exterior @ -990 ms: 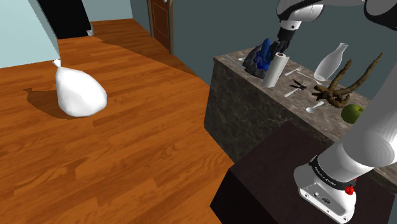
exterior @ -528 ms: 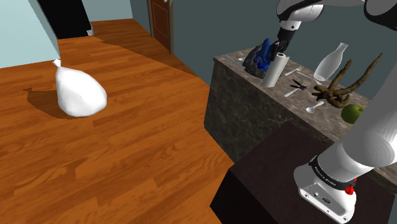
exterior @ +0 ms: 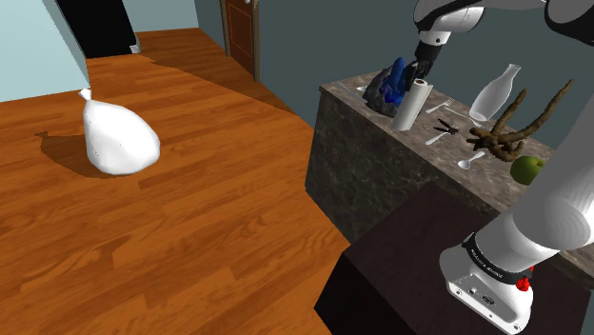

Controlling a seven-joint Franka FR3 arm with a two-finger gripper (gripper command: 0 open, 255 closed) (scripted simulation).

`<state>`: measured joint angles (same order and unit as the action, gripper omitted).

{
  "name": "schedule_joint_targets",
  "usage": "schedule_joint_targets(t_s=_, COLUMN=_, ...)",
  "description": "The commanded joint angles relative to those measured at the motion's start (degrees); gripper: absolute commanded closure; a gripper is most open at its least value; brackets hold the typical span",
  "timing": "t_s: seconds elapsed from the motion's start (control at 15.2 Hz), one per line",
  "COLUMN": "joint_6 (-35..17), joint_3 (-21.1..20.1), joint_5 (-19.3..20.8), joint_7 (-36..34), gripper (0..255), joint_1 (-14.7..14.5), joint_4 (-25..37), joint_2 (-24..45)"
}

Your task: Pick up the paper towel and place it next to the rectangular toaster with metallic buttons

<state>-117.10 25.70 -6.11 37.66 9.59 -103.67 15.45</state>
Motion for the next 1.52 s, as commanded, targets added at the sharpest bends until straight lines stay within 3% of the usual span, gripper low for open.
schedule_joint_targets(t_s=0.0, joint_6=0.7, joint_3=0.1, joint_5=0.2, joint_7=-0.1, gripper=255, joint_1=0.0, joint_4=0.4, joint_2=-0.3)
schedule_joint_targets(t_s=1.45, joint_6=16.7, joint_3=0.7, joint_5=1.8, joint_7=-1.0, gripper=255, joint_1=0.0, joint_4=13.9, joint_2=-3.1)
